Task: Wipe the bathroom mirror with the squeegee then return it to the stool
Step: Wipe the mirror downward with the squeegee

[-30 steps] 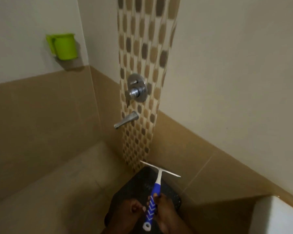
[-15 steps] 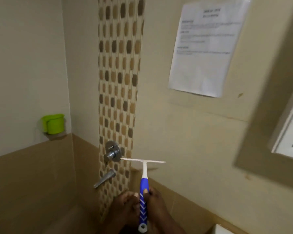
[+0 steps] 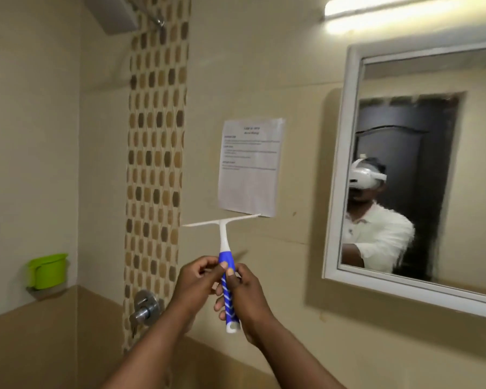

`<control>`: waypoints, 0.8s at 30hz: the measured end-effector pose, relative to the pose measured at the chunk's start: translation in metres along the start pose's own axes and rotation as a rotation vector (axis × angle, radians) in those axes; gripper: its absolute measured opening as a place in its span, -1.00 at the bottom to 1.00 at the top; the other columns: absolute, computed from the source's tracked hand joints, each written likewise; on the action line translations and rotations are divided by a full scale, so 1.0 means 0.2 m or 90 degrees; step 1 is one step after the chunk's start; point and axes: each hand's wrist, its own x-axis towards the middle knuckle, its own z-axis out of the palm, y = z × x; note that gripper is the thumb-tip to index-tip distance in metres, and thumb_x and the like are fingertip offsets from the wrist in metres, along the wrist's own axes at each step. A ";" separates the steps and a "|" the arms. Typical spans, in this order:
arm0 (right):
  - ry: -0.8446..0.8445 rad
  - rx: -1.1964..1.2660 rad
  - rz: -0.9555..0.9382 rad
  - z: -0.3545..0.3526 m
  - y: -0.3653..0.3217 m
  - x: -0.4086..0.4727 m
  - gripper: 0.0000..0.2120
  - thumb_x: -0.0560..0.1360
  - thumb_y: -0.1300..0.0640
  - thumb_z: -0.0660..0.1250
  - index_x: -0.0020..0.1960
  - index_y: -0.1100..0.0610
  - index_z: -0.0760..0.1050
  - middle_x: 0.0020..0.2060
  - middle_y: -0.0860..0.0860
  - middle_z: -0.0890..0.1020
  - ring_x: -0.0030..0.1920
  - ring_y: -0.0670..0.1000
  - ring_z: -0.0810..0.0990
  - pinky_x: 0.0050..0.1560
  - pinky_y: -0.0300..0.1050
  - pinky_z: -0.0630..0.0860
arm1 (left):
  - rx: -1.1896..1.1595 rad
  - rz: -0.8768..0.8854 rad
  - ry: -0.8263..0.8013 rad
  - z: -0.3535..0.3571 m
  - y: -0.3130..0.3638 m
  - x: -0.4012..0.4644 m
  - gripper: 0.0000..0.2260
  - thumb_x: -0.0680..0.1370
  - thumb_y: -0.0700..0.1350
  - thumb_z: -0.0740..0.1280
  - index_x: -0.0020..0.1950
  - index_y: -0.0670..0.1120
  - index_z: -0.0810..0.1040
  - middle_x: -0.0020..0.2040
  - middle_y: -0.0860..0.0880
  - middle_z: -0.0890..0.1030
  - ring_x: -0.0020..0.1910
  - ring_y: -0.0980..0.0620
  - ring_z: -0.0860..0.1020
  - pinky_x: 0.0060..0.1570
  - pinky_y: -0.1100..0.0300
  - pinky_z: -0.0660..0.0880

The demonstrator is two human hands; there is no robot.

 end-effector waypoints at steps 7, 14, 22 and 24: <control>0.037 -0.017 -0.113 -0.27 -0.38 -0.17 -0.77 0.62 -0.06 0.09 0.09 0.05 0.42 -0.33 0.03 0.52 -0.51 -0.06 0.47 -0.49 -0.21 0.42 | -0.005 0.127 -0.038 0.31 0.44 -0.05 -0.91 0.49 -0.09 0.38 -0.08 -0.08 0.64 -0.40 -0.24 0.54 -0.54 -0.12 0.47 -0.49 0.11 0.48; 0.077 -0.010 -0.195 -0.59 -0.65 -0.34 -0.80 0.63 -0.03 0.06 0.09 -0.02 0.43 -0.38 0.00 0.50 -0.51 -0.07 0.45 -0.49 -0.18 0.40 | 0.000 0.243 -0.061 0.67 0.74 -0.08 -0.89 0.48 -0.10 0.39 -0.02 -0.04 0.65 -0.16 -0.05 0.68 -0.25 0.14 0.60 -0.32 0.38 0.47; 0.189 0.016 -0.279 -0.91 -0.91 -0.42 -0.80 0.63 0.01 0.07 0.07 0.09 0.40 -0.41 0.03 0.47 -0.51 -0.03 0.41 -0.50 -0.13 0.38 | 0.058 0.333 -0.158 1.04 1.01 -0.05 -0.73 0.57 -0.06 0.25 0.27 0.02 0.51 -0.07 0.08 0.64 -0.22 0.32 0.57 -0.32 0.48 0.46; 0.222 0.005 -0.286 -0.97 -0.94 -0.41 -0.78 0.63 0.00 0.07 0.13 0.10 0.39 -0.41 0.05 0.47 -0.52 -0.04 0.42 -0.50 -0.14 0.39 | 0.115 0.352 -0.202 1.10 1.04 -0.03 -0.68 0.59 -0.03 0.21 0.35 0.06 0.43 -0.02 0.02 0.64 -0.17 0.25 0.58 -0.23 0.45 0.48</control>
